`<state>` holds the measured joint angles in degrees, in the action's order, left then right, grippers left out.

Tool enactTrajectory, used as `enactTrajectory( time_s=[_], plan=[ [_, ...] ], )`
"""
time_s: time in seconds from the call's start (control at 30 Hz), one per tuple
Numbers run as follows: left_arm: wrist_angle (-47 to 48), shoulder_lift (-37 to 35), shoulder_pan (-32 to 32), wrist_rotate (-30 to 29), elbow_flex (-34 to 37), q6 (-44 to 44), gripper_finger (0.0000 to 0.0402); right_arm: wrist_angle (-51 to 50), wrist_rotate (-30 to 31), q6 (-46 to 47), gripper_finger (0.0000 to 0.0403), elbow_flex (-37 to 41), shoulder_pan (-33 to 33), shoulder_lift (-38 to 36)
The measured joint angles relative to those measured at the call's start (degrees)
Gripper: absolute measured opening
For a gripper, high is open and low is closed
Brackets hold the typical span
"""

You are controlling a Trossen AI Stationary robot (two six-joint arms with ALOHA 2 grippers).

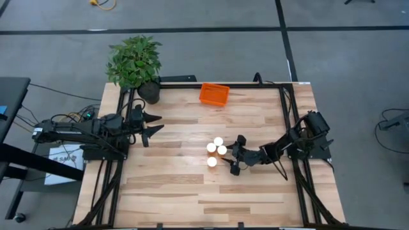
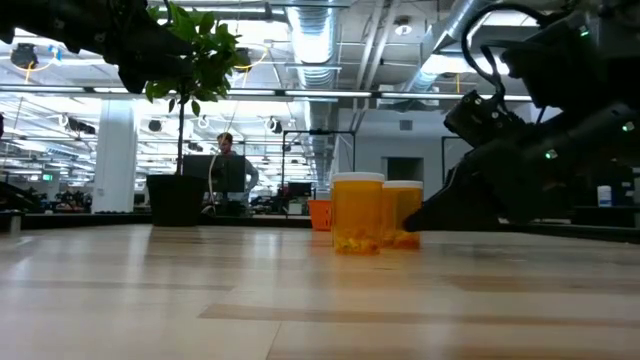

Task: Pick and place pill bottles into a basket
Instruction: Put the orange medicine bottle into the orange bin

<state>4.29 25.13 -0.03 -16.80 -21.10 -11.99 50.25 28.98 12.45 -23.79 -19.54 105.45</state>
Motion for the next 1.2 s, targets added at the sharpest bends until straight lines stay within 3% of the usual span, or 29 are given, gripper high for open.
enactTrajectory(
  time_s=[0.67,1.03,1.2],
  plan=[
    [1.1,0.0,0.0,0.0,0.0,-0.3,0.0194,-0.1,-0.3,-3.4,0.025,-1.4,0.9,0.0],
    [1.5,0.0,0.0,0.0,0.0,-0.9,0.0194,0.0,-0.3,-3.4,0.0147,-1.4,0.9,0.0],
    [1.5,0.0,0.0,0.0,0.0,-0.9,0.0194,-0.1,-0.3,-2.0,0.0128,-1.4,0.5,0.0]
  ],
)
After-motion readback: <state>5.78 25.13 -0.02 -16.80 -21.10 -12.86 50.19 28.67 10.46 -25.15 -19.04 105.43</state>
